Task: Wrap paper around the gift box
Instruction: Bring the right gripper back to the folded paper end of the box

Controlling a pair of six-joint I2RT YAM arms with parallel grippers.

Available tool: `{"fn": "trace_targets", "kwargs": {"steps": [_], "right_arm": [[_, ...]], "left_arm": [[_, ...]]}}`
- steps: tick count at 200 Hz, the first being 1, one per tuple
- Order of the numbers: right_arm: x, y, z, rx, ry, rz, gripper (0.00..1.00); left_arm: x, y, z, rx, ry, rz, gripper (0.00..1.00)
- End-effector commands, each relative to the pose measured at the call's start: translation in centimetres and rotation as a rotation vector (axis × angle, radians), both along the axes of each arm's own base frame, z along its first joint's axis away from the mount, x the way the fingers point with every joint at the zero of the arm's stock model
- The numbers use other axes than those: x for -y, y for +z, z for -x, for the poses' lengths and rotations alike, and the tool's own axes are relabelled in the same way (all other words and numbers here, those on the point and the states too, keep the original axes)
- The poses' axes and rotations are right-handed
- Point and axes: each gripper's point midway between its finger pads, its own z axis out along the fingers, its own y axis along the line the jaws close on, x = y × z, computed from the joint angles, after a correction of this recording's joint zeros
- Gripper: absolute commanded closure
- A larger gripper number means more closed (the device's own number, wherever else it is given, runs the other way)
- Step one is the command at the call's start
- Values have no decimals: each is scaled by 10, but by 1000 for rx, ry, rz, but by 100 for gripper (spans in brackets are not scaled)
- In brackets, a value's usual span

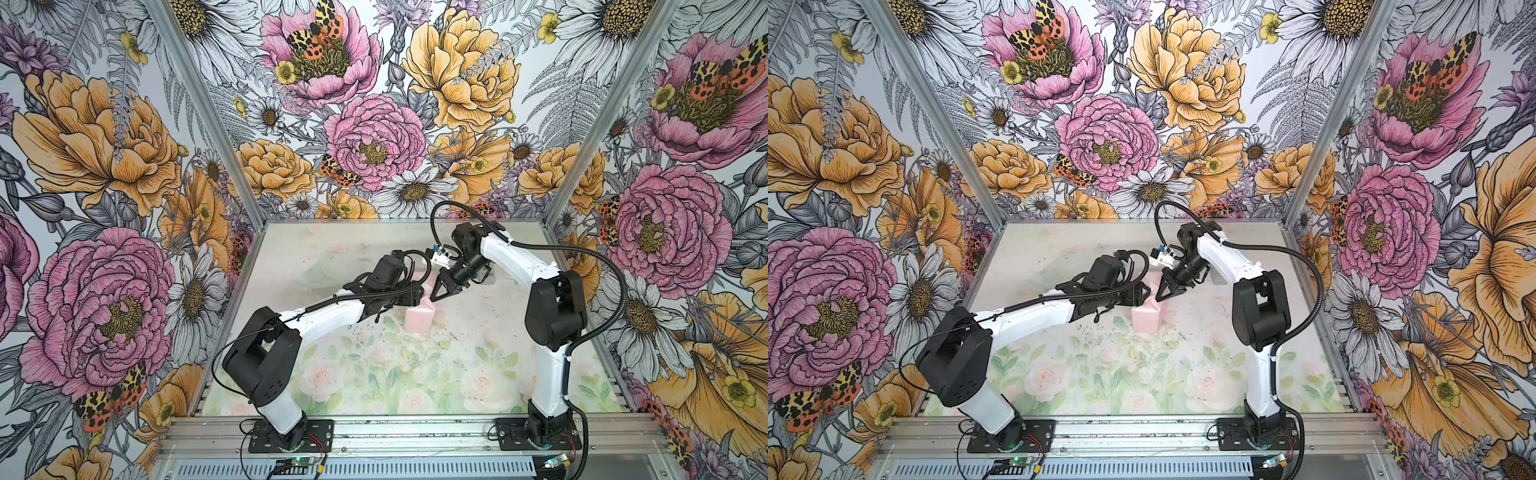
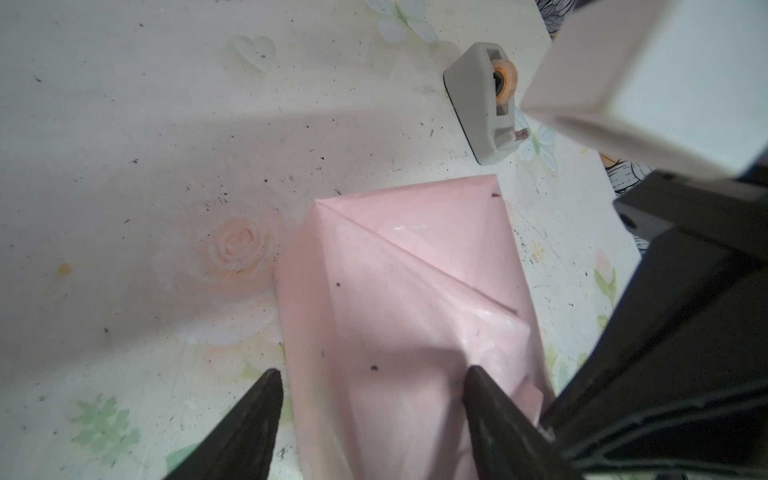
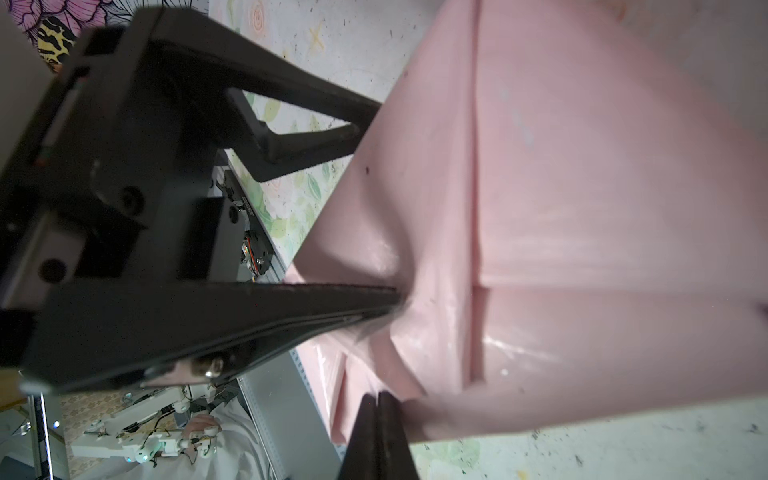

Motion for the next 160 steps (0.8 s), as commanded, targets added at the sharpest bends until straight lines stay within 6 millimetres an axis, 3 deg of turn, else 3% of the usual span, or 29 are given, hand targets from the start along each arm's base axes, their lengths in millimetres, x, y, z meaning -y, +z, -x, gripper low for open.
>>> {"fn": "trace_targets", "kwargs": {"steps": [1, 62, 160], "right_arm": [[6, 4, -6, 30, -1, 41, 100], [11, 16, -17, 60, -26, 31, 100], [14, 4, -19, 10, -35, 45, 100]], "left_arm": [[-26, -53, 27, -129, -5, -177, 30], [-26, -53, 27, -128, -3, -178, 30], [-26, -52, 26, -124, -4, -179, 30]]}}
